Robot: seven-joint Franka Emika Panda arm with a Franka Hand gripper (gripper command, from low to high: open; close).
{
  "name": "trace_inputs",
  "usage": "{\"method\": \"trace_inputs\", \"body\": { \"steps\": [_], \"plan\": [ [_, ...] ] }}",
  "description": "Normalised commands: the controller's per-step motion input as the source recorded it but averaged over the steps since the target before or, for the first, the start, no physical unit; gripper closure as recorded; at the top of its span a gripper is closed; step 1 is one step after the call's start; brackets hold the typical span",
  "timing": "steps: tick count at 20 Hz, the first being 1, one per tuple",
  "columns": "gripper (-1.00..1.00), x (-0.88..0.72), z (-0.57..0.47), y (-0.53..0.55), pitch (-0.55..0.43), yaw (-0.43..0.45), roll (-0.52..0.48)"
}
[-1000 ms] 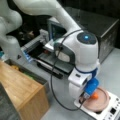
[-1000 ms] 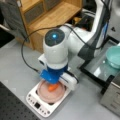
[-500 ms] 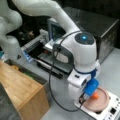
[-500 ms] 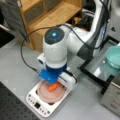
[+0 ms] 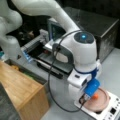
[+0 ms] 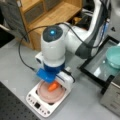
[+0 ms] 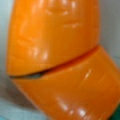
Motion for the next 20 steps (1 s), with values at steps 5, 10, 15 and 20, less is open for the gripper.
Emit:
{"method": "trace_inputs", "body": {
  "steps": [5,10,15,20],
  "plan": [
    [-1.0,0.23,-0.08,-0.06,-0.027,0.008,-0.001],
    [-1.0,0.19,-0.04,-0.06,0.02,0.012,-0.02],
    [1.0,0.13,-0.02,-0.05,0.061,0.013,-0.015],
    [1.0,0.11,-0.01,-0.04,0.069,0.012,-0.015]
  ]
}}
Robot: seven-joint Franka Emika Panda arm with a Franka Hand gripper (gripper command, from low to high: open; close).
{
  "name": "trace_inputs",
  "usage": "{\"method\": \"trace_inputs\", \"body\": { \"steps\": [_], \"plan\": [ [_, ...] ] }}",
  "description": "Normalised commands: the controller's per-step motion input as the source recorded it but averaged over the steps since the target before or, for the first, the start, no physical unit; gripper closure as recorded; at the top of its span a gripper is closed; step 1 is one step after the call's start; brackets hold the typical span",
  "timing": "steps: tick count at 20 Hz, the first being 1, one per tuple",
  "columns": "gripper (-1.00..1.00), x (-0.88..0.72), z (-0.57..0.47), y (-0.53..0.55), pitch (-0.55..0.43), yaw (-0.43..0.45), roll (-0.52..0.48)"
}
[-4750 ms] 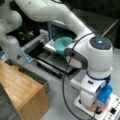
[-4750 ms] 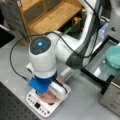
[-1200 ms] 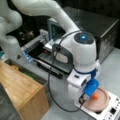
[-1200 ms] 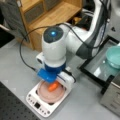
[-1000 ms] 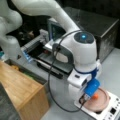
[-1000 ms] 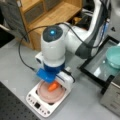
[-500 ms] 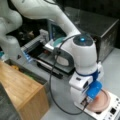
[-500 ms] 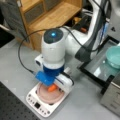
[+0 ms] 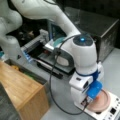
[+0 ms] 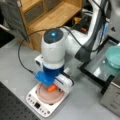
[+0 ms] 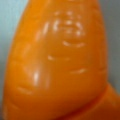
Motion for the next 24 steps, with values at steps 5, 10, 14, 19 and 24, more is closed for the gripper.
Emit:
{"method": "trace_inputs", "body": {
  "steps": [5,10,14,19,24],
  "plan": [
    [1.0,0.12,0.03,-0.04,0.076,0.004,-0.017],
    [1.0,0.16,0.06,-0.07,0.082,0.005,-0.016],
    [1.0,0.2,0.11,-0.09,0.095,0.008,-0.007],
    [1.0,0.25,0.16,-0.1,0.113,0.012,0.007],
    [1.0,0.26,0.27,-0.07,0.153,-0.004,0.025]
  ]
}}
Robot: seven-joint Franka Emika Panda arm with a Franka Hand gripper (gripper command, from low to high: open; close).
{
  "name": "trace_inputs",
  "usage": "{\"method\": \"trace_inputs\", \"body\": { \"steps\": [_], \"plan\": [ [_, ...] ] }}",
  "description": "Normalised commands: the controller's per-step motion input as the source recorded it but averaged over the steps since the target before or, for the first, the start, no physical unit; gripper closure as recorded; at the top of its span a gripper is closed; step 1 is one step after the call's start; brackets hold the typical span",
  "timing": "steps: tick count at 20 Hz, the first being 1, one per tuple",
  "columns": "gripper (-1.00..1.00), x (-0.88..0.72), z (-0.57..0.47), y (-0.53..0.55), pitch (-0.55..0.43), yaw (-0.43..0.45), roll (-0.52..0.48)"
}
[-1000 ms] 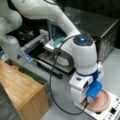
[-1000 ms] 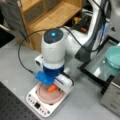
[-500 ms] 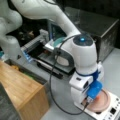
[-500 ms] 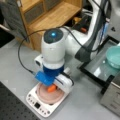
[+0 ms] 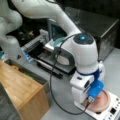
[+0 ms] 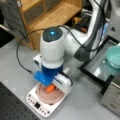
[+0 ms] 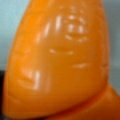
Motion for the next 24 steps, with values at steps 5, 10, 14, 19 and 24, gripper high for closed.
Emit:
{"method": "trace_inputs", "body": {
  "steps": [5,10,14,19,24],
  "plan": [
    [1.0,0.27,0.36,0.01,0.215,-0.042,0.047],
    [1.0,0.29,0.23,0.06,0.221,-0.081,0.062],
    [1.0,0.31,0.12,0.04,0.202,-0.16,0.084],
    [1.0,0.38,0.16,0.03,0.195,-0.45,0.054],
    [1.0,0.46,0.29,0.06,0.21,-0.605,0.041]
  ]
}}
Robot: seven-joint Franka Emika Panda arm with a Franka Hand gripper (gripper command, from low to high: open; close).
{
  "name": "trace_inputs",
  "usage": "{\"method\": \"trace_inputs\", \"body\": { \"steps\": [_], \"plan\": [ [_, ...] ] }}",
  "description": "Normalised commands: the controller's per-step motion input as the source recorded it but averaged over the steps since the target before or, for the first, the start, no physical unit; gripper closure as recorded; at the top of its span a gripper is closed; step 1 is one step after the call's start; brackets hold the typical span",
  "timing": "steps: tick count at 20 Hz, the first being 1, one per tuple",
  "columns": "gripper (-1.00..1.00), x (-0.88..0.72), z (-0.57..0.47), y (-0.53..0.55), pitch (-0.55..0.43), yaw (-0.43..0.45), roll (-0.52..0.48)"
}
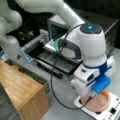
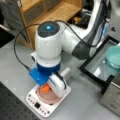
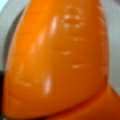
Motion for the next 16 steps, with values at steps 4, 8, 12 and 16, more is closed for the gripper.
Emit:
{"method": "trace_inputs", "body": {
  "steps": [4,8,12,16],
  "plan": [
    [1.0,0.52,0.33,0.16,0.273,-0.766,0.015],
    [1.0,0.63,0.32,0.19,0.282,-0.917,0.02],
    [1.0,0.63,0.34,0.1,0.278,-0.925,0.101],
    [1.0,0.57,0.37,-0.02,0.298,-0.717,0.134]
  ]
}}
